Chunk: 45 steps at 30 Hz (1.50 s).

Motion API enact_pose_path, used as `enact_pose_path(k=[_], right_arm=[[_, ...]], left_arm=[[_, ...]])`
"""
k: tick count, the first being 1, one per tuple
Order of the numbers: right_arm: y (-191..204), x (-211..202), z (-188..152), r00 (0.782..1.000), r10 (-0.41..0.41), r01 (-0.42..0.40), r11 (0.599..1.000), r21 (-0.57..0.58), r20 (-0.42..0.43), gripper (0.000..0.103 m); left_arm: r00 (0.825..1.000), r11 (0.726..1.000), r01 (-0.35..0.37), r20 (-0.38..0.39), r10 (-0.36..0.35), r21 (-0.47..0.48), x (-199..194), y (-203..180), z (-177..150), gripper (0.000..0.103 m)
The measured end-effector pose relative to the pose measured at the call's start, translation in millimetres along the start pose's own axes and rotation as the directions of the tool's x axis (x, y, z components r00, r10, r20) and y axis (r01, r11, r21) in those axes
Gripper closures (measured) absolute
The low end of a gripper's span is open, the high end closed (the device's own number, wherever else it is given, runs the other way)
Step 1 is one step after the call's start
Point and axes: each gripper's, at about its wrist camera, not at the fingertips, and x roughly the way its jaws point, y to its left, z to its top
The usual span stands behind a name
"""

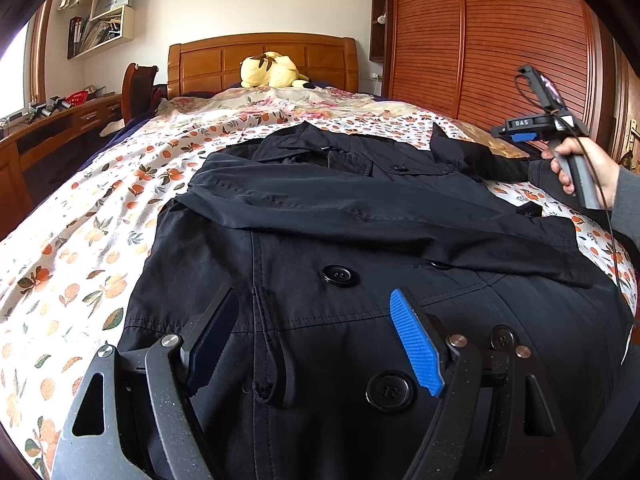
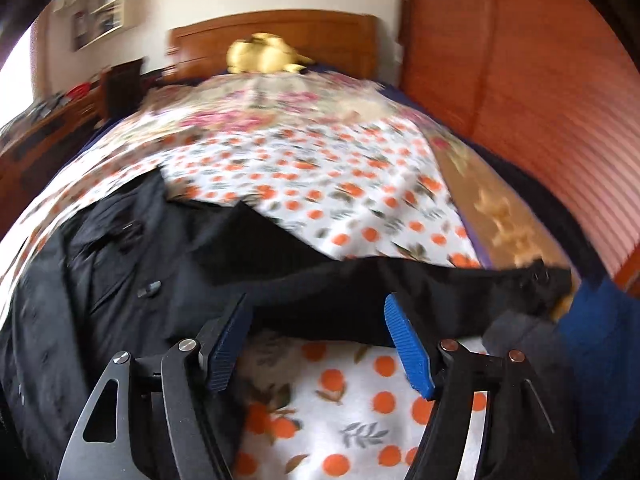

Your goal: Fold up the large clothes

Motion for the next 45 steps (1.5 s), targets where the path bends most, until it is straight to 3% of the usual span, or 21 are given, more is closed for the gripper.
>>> enact_pose_path(k=[2,7,14,16,19,21,24,30,35,40,45], right_arm=[[-9.9,16.2,8.5,0.999,-0.017,0.02,0.997,0.078,-0.034,0.032],[-35.1,61.9,19.2,0.989,0.047,-0.002,0.953,0.302,-0.141,0.032],[-57.8,110.3,23.1,0.961,0.036,0.074,0.921,0.382,-0.273,0.032],[-56.0,119.1,20.5,0.955,0.026,0.085,0.929,0.36,-0.295,0.033],[-45.1,127.3,19.9,0.951,-0.028,0.113,0.958,0.263,-0.309,0.05],[-38.3,134.1,21.9,0.955,-0.022,0.085,0.975,0.205,-0.295,0.076],[-25.7,135.5,22.6,0.956,-0.039,0.08,0.988,0.132,-0.29,0.096],[-4.1,114.5,25.4,0.975,-0.011,0.022,0.999,0.044,-0.224,0.102],[34.0,72.2,37.8,0.989,0.094,-0.099,0.994,-0.043,-0.117,0.102],[83.7,19.0,39.9,0.971,0.232,-0.239,0.956,-0.167,-0.064,0.102],[125.6,-13.4,26.3,0.945,0.315,-0.327,0.902,-0.281,-0.088,0.102]], left_arm=[[1.0,1.0,0.001,-0.002,-0.001,-0.001,0.2,-0.2,0.3,0.024],[1.0,1.0,0.005,-0.005,-0.005,-0.003,1.2,1.0,0.9,0.024],[1.0,1.0,0.013,-0.008,-0.013,-0.008,2.5,2.6,1.5,0.024],[1.0,1.0,0.015,-0.01,-0.015,-0.009,2.9,2.9,1.9,0.024],[1.0,1.0,0.019,-0.011,-0.019,-0.011,3.1,3.7,1.7,0.024],[1.0,1.0,0.02,-0.011,-0.02,-0.012,3.5,4.1,1.7,0.024],[1.0,1.0,0.019,-0.011,-0.019,-0.01,3.1,3.9,1.7,0.024],[1.0,1.0,0.014,-0.011,-0.014,-0.009,3.1,3.2,1.8,0.024],[1.0,1.0,0.01,-0.011,-0.01,-0.007,3.5,1.4,0.9,0.024],[1.0,1.0,0.005,-0.01,-0.005,-0.007,3.7,0.4,0.9,0.024],[1.0,1.0,0.002,-0.009,-0.002,-0.006,3.6,-0.5,0.6,0.024]])
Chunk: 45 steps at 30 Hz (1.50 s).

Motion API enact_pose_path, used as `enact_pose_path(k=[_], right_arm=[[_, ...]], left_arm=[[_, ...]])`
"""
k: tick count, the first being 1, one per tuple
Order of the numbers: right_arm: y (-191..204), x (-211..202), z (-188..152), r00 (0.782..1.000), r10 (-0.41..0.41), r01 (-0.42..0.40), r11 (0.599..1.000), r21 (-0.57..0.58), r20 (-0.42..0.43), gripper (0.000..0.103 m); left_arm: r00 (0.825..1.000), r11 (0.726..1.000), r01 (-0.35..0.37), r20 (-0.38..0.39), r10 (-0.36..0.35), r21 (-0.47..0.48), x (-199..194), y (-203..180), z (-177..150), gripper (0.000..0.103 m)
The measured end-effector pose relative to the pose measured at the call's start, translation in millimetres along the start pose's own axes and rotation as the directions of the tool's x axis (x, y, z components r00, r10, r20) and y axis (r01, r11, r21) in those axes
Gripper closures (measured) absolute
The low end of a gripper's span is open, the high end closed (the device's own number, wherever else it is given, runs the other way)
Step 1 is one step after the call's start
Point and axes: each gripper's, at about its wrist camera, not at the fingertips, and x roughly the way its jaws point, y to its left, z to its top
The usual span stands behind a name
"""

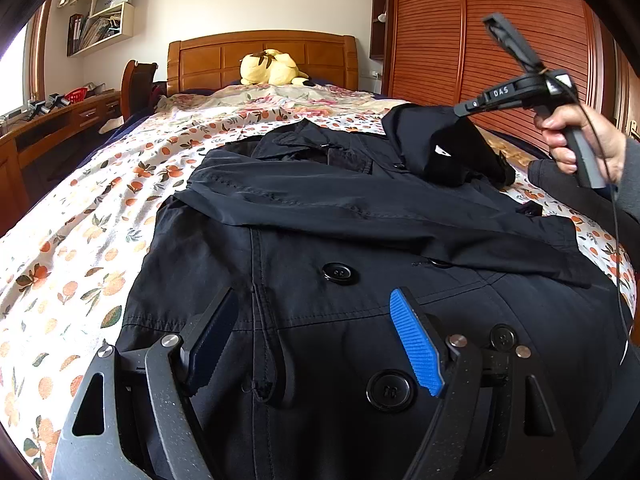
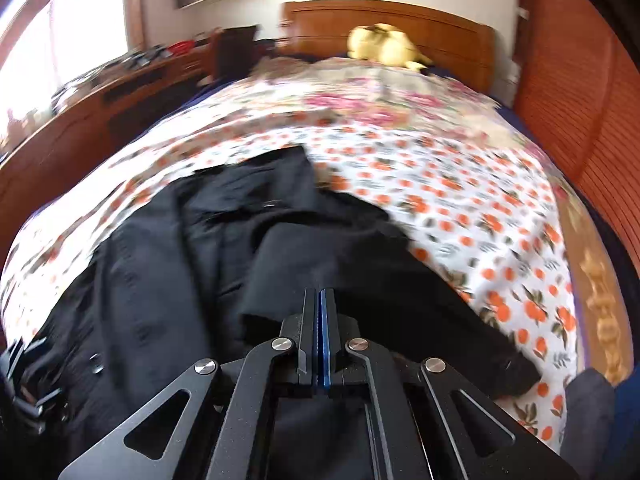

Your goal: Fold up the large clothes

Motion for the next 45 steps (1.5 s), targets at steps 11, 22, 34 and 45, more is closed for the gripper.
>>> enact_pose_path(k=[11,22,34,45], right_arm=[[-32.8,-30.2,-11.6,0.986,-0.156,0.152,0.987,0.059,0.062,0.044],[-147.7,31.5,-71.7,0.936,-0.288,0.333,0.912,0.239,-0.203,0.043],[-170.6,95.4,-85.7,0.931,-0.158,0.268,0.907,0.325,-0.329,0.039],[-111.2,59.1,-79.5,0.909,-0.258,0.298,0.951,0.079,-0.328,0.089]], left_arm=[[1.0,1.0,0.002,0.0,-0.002,0.0,-0.3,0.1,0.1,0.024],[1.0,1.0,0.002,-0.001,-0.002,0.001,-0.4,-0.1,0.4,0.024],[1.0,1.0,0.003,-0.003,-0.003,0.001,0.3,-0.5,0.8,0.024],[1.0,1.0,0.018,0.001,-0.018,0.007,-2.6,-1.1,2.2,0.024]])
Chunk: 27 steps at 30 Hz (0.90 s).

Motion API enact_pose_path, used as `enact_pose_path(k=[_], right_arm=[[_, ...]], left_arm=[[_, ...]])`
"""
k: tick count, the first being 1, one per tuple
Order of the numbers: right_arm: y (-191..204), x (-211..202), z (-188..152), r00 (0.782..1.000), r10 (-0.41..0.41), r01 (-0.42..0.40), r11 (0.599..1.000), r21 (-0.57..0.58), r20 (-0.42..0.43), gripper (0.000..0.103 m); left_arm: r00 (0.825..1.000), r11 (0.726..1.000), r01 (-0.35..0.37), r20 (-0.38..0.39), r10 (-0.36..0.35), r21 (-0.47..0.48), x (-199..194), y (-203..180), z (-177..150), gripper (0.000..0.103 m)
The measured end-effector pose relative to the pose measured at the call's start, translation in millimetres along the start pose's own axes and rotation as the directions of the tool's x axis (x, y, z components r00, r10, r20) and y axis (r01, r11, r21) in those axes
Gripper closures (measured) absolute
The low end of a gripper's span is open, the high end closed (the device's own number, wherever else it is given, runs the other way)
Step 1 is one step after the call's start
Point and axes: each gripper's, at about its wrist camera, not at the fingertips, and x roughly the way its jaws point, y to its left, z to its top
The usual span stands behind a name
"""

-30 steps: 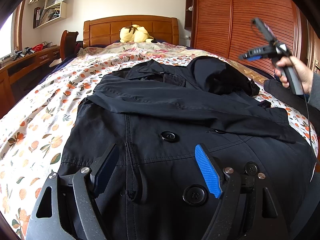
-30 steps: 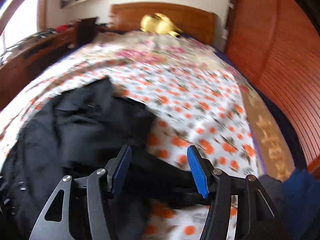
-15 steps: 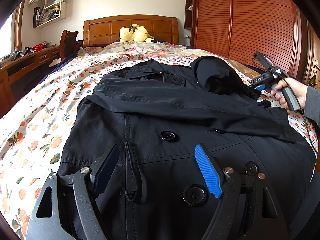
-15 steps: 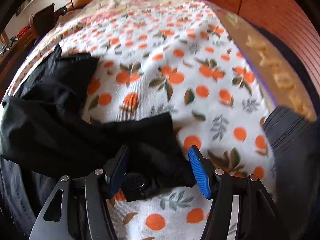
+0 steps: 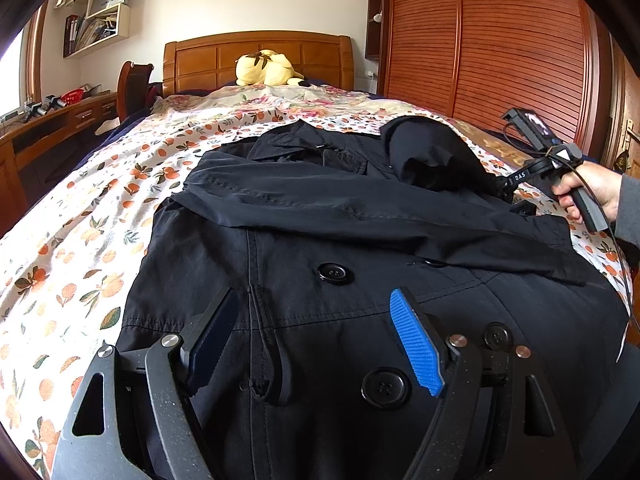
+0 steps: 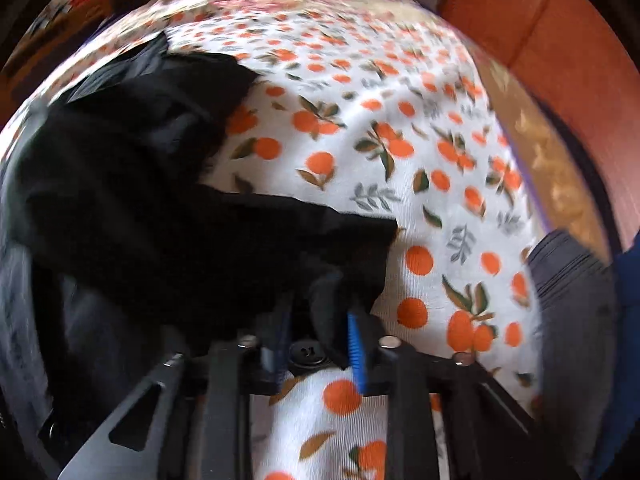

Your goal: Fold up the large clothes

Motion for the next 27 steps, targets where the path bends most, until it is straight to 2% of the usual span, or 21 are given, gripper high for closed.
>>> enact_pose_path(k=[3,6,12,20,23,25,27], right_arm=[[11.3,-30.2,4.3,0.997,-0.041,0.043,0.998,-0.036,0.072,0.092],[23.7,-71.5,10.0,0.984,-0.06,0.07,0.996,-0.05,0.167,0.092],[80.5,-153.1,26.8,0.947,-0.026,0.073,0.988,-0.137,0.321,0.092],[184.0,-230.2,14.7,0.883,0.126,0.011,0.957,-0.29,0.453,0.092],[210.1,-244.8,-2.3,0.868,0.197,-0.029,0.936,-0.35,0.456,0.091],[224.7,-252.5,-12.3,0.86,0.259,-0.086,0.923,-0.376,0.439,0.091],[230.1,-257.2,-20.9,0.856,0.303,-0.139,0.915,-0.378,0.419,0.086]], left_arm=[[1.0,1.0,0.018,0.004,-0.017,-0.01,-5.0,3.4,0.1,0.024],[0.999,0.998,0.048,0.0,-0.048,-0.031,-10.6,8.0,-0.5,0.024],[0.998,0.998,0.054,0.02,-0.054,-0.025,-29.1,15.3,-4.2,0.024],[0.994,0.997,0.046,0.101,-0.04,-0.057,-65.5,39.9,-9.3,0.024],[0.993,0.997,0.04,0.114,-0.032,-0.073,-72.4,51.0,-11.0,0.024],[0.993,0.996,0.032,0.12,-0.022,-0.082,-75.4,57.5,-11.8,0.024],[0.993,0.995,0.03,0.119,-0.019,-0.091,-77.8,63.0,-12.0,0.024]])
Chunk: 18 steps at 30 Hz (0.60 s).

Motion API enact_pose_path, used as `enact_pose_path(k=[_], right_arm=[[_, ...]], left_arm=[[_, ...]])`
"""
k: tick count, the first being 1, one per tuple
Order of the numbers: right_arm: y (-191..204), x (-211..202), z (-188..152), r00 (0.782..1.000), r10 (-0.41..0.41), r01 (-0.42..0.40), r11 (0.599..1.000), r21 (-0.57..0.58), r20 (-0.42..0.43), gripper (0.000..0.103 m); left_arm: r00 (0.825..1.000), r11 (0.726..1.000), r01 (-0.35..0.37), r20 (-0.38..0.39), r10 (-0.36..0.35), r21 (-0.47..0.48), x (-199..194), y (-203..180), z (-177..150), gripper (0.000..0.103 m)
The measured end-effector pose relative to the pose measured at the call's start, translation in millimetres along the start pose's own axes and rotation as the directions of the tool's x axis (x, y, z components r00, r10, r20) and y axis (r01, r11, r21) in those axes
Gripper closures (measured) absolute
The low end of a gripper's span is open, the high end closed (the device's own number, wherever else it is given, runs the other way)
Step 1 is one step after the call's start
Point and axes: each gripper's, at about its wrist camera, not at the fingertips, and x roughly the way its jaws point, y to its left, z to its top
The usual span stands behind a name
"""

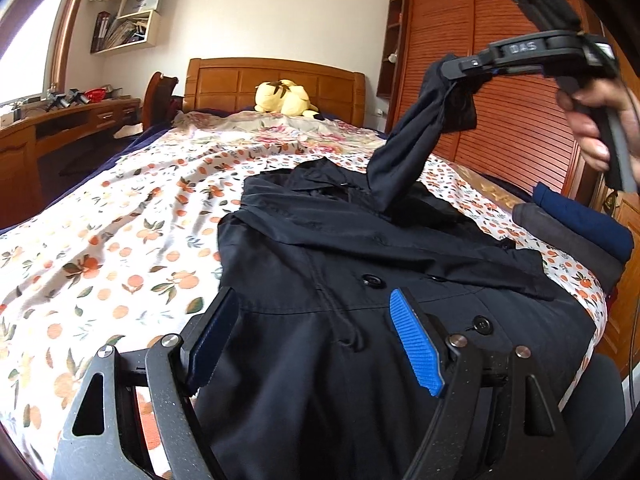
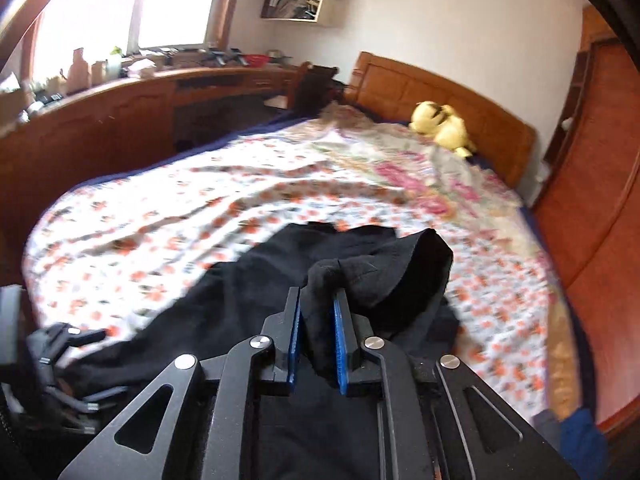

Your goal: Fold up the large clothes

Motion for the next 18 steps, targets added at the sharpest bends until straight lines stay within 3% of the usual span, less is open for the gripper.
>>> enact_pose_path(k=[4,8,18], right_arm=[[15.7,-7.5,-9.2,0.999,0.05,-0.05,0.999,-0.005,-0.006,0.079],[4.9,-17.2,-13.6,0.998,0.066,-0.066,0.997,0.029,0.005,0.071],[-1.5,-48.9,-31.9,0.999,0.046,-0.048,0.996,0.072,0.018,0.069]], left_arm=[[1.0,0.999,0.009,0.015,-0.009,-0.033,-7.7,10.2,0.6,0.024],[1.0,0.999,-0.012,0.021,0.013,-0.041,-14.9,15.0,-2.5,0.024],[1.0,1.0,-0.022,-0.006,0.022,-0.021,-22.1,1.0,-5.7,0.024]])
